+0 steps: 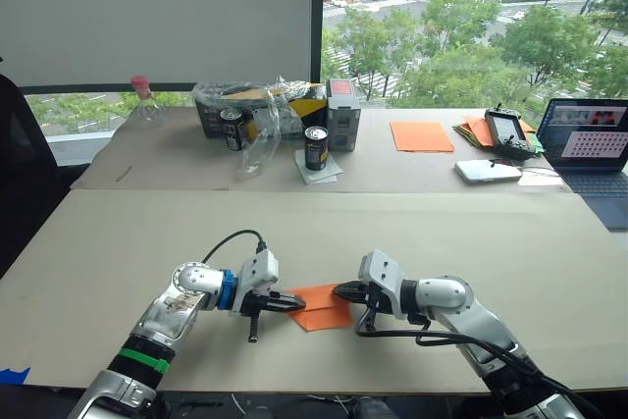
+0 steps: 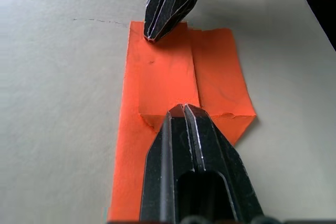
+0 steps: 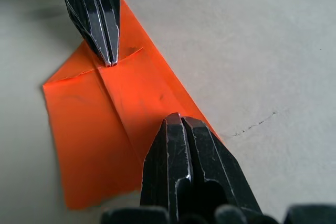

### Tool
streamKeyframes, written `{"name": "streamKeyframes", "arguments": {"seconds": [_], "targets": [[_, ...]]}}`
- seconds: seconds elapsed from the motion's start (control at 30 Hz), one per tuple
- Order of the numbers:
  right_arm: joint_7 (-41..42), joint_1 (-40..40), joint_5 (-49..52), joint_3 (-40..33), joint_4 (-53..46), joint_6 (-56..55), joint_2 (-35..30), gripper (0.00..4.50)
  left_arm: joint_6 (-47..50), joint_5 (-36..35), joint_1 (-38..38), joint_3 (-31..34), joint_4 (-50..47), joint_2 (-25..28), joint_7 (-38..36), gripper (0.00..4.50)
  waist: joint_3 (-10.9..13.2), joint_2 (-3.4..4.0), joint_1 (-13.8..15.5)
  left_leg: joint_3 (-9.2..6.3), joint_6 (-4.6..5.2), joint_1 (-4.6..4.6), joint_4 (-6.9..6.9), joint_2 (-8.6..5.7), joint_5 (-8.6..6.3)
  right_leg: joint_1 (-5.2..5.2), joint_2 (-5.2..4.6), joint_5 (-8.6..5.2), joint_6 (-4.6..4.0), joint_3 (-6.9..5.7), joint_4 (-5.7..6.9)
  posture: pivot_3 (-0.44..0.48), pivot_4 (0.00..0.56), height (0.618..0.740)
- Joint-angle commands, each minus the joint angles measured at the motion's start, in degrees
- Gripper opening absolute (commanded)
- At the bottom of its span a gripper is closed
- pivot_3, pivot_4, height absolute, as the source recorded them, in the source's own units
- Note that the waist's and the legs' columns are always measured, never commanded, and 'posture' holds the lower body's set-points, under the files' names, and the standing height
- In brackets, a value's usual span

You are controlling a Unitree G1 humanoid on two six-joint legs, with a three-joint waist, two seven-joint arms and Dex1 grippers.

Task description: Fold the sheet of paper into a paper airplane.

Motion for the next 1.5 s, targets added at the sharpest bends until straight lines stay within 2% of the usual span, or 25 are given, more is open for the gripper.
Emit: {"name": "streamKeyframes", "arguments": {"seconds": [0.03,0.1,0.17,0.27,0.4,0.6,0.73,0.8,0.83,0.87,0.97,1.17,1.3,1.5], "targets": [[1.76,-2.43,4.51,-4.13,-4.61,1.65,-0.68,0.07,8.54,-6.59,0.04,3.53,-5.19,0.78,-0.31,0.00,0.03,-0.01,0.00,0.00,0.00,-0.25,0.03,0.00,0.00,-0.26,0.00,0.01,-0.01,0.00,0.05,0.000,0.150,0.720],[2.64,-3.81,6.08,-5.15,-5.91,3.35,-1.20,0.07,12.06,-9.37,-0.32,5.71,-7.07,0.85,0.59,0.00,0.13,-0.01,-0.07,-0.02,-0.01,-0.79,0.13,-0.01,0.02,-0.84,0.00,0.08,-0.07,0.00,0.21,0.000,0.150,0.720],[3.79,-4.58,7.15,-5.26,-7.18,5.51,-2.26,0.07,14.43,-10.59,-0.58,7.07,-8.70,1.42,1.68,0.00,0.13,-0.01,-0.02,-0.03,0.00,-1.09,0.14,-0.01,0.02,-1.19,0.00,0.29,-0.42,0.01,0.32,0.000,0.150,0.720],[5.39,-5.52,9.65,-5.71,-9.77,9.77,-3.69,0.07,19.50,-14.15,-0.82,9.96,-11.63,2.77,2.69,0.00,0.14,-0.02,-0.01,-0.06,0.00,-1.46,0.13,-0.02,0.02,-1.59,0.01,0.32,-0.48,0.00,0.40,0.000,0.150,0.720],[6.28,-6.35,12.37,-6.63,-12.65,14.40,-5.44,0.00,24.42,-17.64,-0.88,12.66,-15.27,5.47,3.59,1.06,0.18,-0.01,-0.04,-0.06,0.00,-1.51,0.14,-0.04,0.02,-1.60,-0.02,0.33,-0.49,-0.01,0.36,0.000,0.150,0.720],[6.53,-6.38,15.46,-7.59,-14.95,20.60,-8.31,0.00,28.05,-20.15,2.91,15.84,-19.81,12.62,2.89,3.13,0.30,-0.08,-0.17,-0.05,0.00,-1.48,0.13,-0.02,0.02,-1.61,0.00,0.32,-0.49,-0.01,0.36,0.000,0.150,0.720],[7.09,-5.53,9.55,-4.71,-14.36,12.03,-9.87,1.27,24.14,-17.73,7.40,15.58,-20.93,15.32,3.08,4.49,0.31,-0.07,-0.07,-0.03,0.00,-1.48,0.13,-0.02,0.02,-1.61,-0.01,0.32,-0.49,-0.01,0.35,0.000,0.150,0.720],[7.57,-3.66,1.21,-0.43,-13.78,0.75,-12.44,1.98,18.81,-13.95,8.83,15.20,-21.13,15.09,5.16,4.50,0.32,-0.08,0.07,-0.02,0.00,-1.49,0.13,-0.02,0.02,-1.62,-0.01,0.32,-0.49,-0.01,0.35,0.000,0.150,0.720],[6.96,-2.68,-2.00,0.52,-12.99,-5.48,-13.01,2.30,20.23,-14.65,9.51,14.93,-21.84,15.88,4.54,4.50,0.33,-0.09,0.25,0.00,-0.01,-1.50,0.13,-0.02,0.02,-1.63,-0.02,0.32,-0.49,-0.01,0.34,0.000,0.150,0.720],[5.91,-2.03,-2.97,0.04,-12.32,-9.51,-12.44,2.30,20.75,-15.00,10.06,14.59,-22.36,16.56,3.69,4.50,0.34,-0.12,0.34,0.00,-0.01,-1.50,0.13,-0.02,0.02,-1.63,-0.02,0.32,-0.49,-0.01,0.33,0.000,0.150,0.720],[6.49,-1.09,-0.60,-1.88,-12.02,-11.13,-11.35,2.30,19.77,-14.58,11.08,13.71,-22.62,17.54,2.75,4.50,0.39,-0.16,0.18,0.04,-0.02,-1.52,0.14,-0.03,0.03,-1.63,-0.03,0.32,-0.48,0.01,0.33,0.000,0.150,0.720],[4.17,-1.76,12.23,-8.48,-10.11,11.54,-7.99,2.30,16.81,-13.01,10.76,13.43,-21.20,16.68,4.64,4.50,0.42,-0.20,0.16,0.01,-0.02,-1.46,0.16,-0.01,0.03,-1.60,-0.01,0.39,-0.59,0.02,0.38,0.000,0.150,0.720],[5.09,-3.78,19.75,-11.33,-8.88,25.21,-8.32,2.30,20.11,-15.36,11.20,13.48,-21.82,17.05,3.55,4.50,0.42,-0.20,0.10,0.01,-0.02,-1.47,0.16,-0.01,0.03,-1.60,-0.01,0.39,-0.59,0.02,0.37,0.000,0.150,0.720],[5.74,-8.55,23.78,-10.97,-4.59,32.71,-6.54,2.30,21.37,-16.28,11.18,13.24,-22.70,16.63,3.76,4.50,0.42,-0.20,-0.10,0.01,-0.02,-1.46,0.16,-0.01,0.03,-1.60,0.00,0.39,-0.59,0.02,0.38,0.000,0.150,0.720]]}}
